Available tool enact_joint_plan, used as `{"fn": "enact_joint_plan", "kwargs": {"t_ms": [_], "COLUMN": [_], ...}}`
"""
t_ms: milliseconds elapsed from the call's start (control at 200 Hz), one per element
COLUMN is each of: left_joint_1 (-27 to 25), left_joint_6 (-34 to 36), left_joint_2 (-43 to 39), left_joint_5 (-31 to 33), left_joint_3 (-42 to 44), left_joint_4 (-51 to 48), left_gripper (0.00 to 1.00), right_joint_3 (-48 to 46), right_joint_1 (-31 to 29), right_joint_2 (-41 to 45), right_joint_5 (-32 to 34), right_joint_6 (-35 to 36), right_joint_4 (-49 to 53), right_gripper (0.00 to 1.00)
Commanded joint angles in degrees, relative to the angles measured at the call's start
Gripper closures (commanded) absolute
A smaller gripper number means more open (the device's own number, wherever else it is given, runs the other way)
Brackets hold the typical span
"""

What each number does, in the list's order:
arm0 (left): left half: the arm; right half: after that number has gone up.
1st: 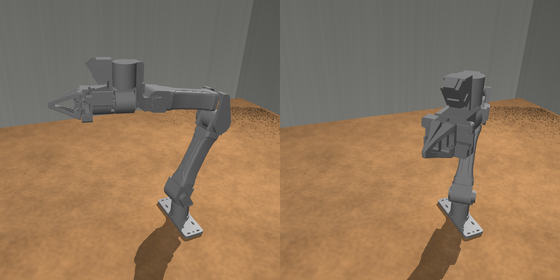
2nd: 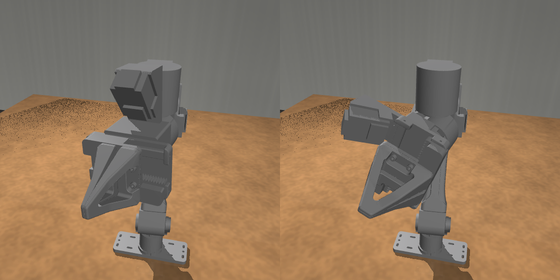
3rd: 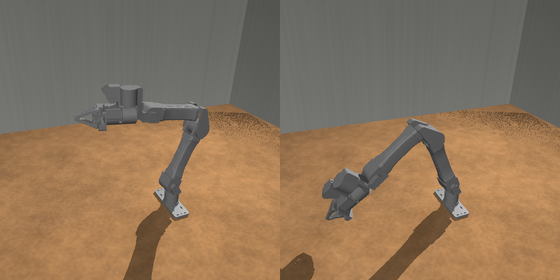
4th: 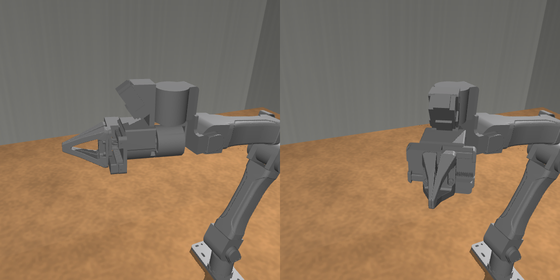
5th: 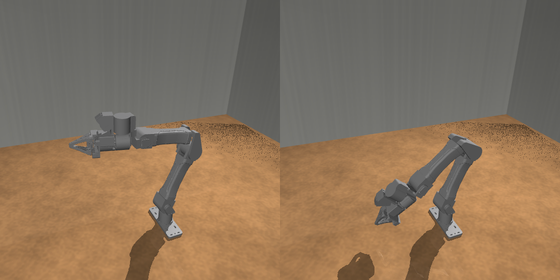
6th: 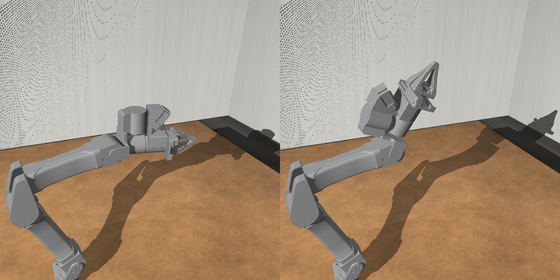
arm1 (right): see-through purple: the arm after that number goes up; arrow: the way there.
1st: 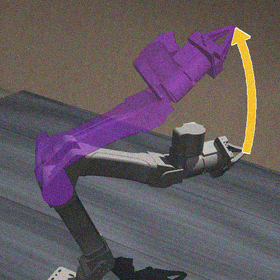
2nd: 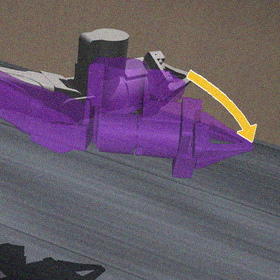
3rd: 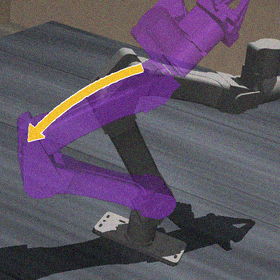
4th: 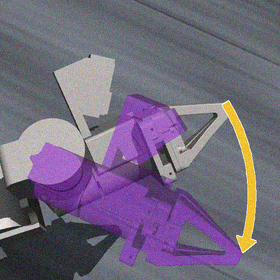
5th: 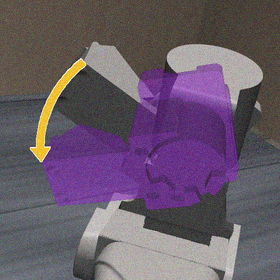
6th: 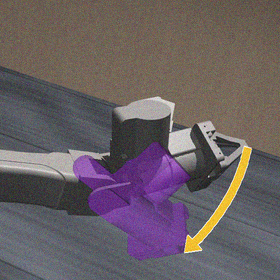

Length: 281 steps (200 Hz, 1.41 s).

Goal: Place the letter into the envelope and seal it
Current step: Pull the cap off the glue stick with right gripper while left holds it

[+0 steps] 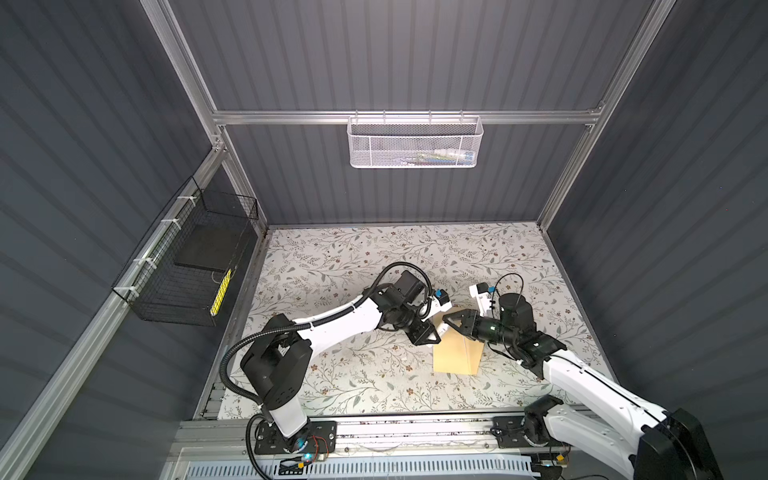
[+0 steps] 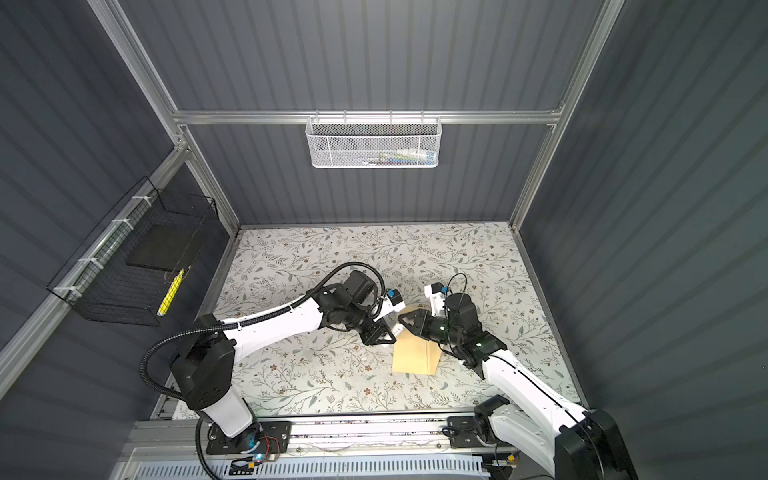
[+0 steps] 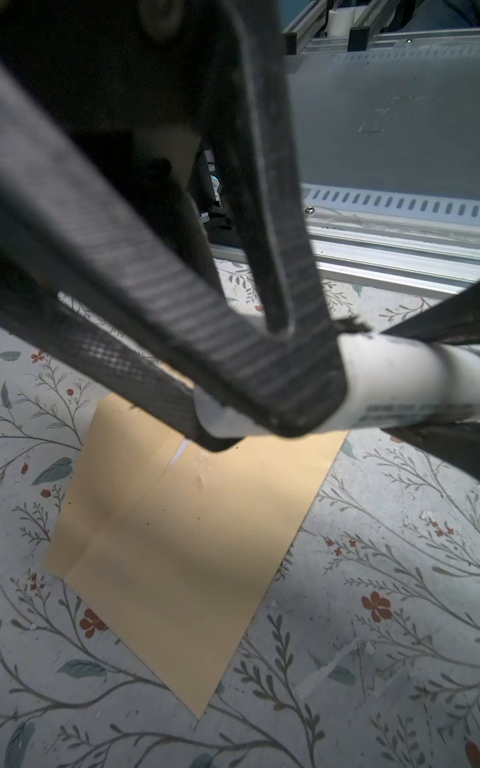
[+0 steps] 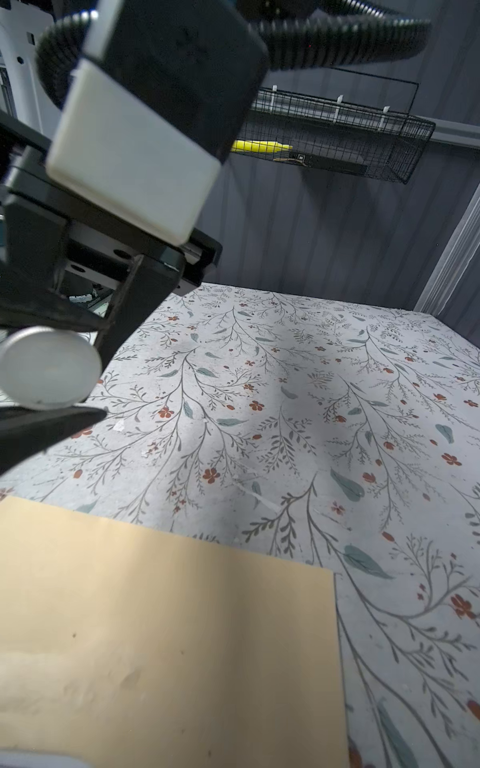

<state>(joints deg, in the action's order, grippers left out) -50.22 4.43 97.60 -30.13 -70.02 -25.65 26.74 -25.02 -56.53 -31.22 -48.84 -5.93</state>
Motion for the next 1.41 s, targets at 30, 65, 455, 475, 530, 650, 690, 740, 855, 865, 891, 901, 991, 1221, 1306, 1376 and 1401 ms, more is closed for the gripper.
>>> {"fn": "enact_joint_plan", "kwargs": {"t_ms": [30, 65, 455, 475, 530, 650, 690, 740, 855, 865, 891, 901, 991, 1221, 1306, 1376, 1401], "left_joint_1": [-0.4, -0.4, -0.4, -0.4, -0.4, -0.4, -0.4, -0.4, -0.4, -0.4, -0.4, -0.4, -0.4, -0.4, -0.4, -0.4, -0.4], "left_joint_6": [-1.1, -1.2, -3.4, -3.5, -3.6, -3.8, -4.0, -4.2, -4.4, -4.4, -4.5, -4.5, -4.6, -4.6, -4.8, -4.9, -4.9], "left_joint_2": [1.3, 1.4, 0.3, 0.2, -0.3, -0.8, -1.0, -1.1, -1.1, -1.1, -1.2, -1.2, -1.2, -1.5, -1.0, -0.7, -0.5], "left_joint_5": [-2.5, -2.3, -2.2, -2.2, -1.9, -1.4, -1.1, -0.9, -0.5, -0.5, -0.5, -0.6, 0.0, 0.5, 0.6, 0.7, 0.9], "left_joint_3": [-0.1, 0.0, 2.3, 2.5, 3.0, 4.2, 4.7, 5.3, 6.3, 6.4, 6.7, 6.7, 7.0, 7.7, 7.4, 7.3, 7.1], "left_joint_4": [3.1, 3.2, 4.4, 4.5, 4.7, 5.0, 5.3, 5.8, 6.9, 7.0, 7.4, 7.5, 7.7, 8.8, 8.8, 9.0, 8.9], "left_gripper": [0.86, 0.86, 0.89, 0.89, 0.89, 0.90, 0.90, 0.90, 0.90, 0.90, 0.90, 0.90, 0.90, 0.90, 0.90, 0.90, 0.90], "right_joint_3": [1.2, 1.4, 5.9, 6.0, 6.2, 6.4, 6.6, 6.7, 6.8, 6.8, 6.8, 6.8, 6.7, 6.8, 7.1, 7.0, 7.0], "right_joint_1": [-0.6, -0.5, -0.3, -0.4, -0.3, 0.2, 0.6, 1.1, 2.2, 2.3, 2.7, 2.8, 3.9, 6.4, 6.8, 7.2, 7.3], "right_joint_2": [-0.3, -0.4, 0.1, 0.0, -0.1, -0.5, -0.6, -0.6, -0.3, -0.3, -0.2, -0.2, 0.2, 1.1, 1.3, 1.7, 1.9], "right_joint_5": [0.7, 1.2, 11.2, 11.4, 11.4, 13.9, 13.6, 13.4, 12.6, 12.6, 12.6, 12.6, 9.9, 8.1, 8.1, 8.6, 8.8], "right_joint_6": [0.3, 0.5, 4.8, 5.1, 5.4, 5.9, 6.0, 6.0, 5.9, 5.9, 5.8, 5.8, 5.7, 5.9, 6.4, 6.6, 6.7], "right_joint_4": [1.4, 1.8, 10.6, 10.8, 11.0, 10.8, 10.9, 11.0, 11.0, 11.0, 11.0, 11.0, 11.2, 12.4, 13.3, 13.6, 13.9], "right_gripper": [0.86, 0.87, 0.90, 0.90, 0.90, 0.90, 0.90, 0.90, 0.90, 0.90, 0.90, 0.90, 0.90, 0.90, 0.90, 0.90, 0.90]}}
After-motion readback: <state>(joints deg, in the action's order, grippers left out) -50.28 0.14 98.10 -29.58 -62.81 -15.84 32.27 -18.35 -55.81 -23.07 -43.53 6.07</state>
